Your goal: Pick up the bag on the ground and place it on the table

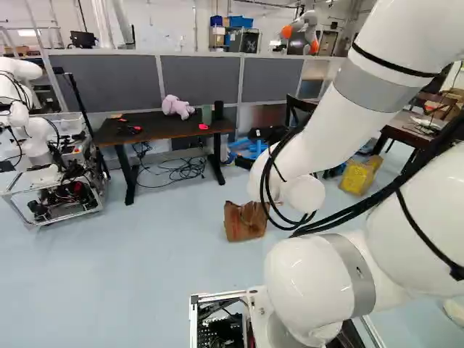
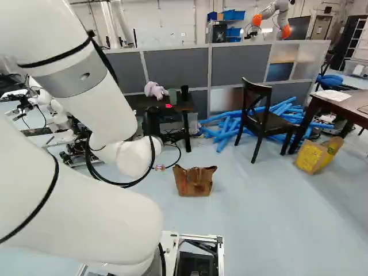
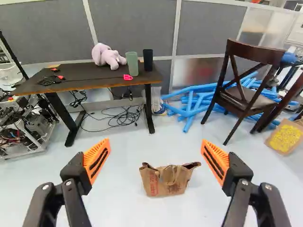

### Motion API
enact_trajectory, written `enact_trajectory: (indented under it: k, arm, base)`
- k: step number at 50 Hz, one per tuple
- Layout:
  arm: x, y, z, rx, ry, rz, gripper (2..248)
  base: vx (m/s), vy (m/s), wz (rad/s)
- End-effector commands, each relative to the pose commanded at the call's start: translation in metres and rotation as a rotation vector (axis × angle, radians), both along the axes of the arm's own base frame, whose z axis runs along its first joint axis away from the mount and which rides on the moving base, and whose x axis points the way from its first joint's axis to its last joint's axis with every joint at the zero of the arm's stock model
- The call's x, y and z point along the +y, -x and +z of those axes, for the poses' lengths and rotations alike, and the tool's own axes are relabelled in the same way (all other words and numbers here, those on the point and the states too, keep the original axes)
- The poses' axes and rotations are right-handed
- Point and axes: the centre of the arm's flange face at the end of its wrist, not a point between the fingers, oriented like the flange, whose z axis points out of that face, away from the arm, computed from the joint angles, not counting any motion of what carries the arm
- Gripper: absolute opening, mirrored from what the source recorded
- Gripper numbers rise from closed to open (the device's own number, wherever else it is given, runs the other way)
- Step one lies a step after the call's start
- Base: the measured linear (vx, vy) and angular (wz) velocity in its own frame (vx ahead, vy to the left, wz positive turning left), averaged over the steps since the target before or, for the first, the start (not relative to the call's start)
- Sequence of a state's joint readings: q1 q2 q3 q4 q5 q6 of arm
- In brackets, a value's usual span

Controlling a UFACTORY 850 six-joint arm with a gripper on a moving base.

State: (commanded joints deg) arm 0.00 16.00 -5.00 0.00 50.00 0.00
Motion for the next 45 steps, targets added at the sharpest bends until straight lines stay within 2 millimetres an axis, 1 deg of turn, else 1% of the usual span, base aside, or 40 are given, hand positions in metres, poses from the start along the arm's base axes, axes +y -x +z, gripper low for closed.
enact_trajectory:
  k: [33,45]
  arm:
    - [0.0,0.0,0.0,0.0,0.0,0.0,247]
    - [0.0,0.0,0.0,0.0,0.0,0.0,247]
  base:
    - [0.153,-0.1,0.014]
    - [0.172,-0.078,-0.002]
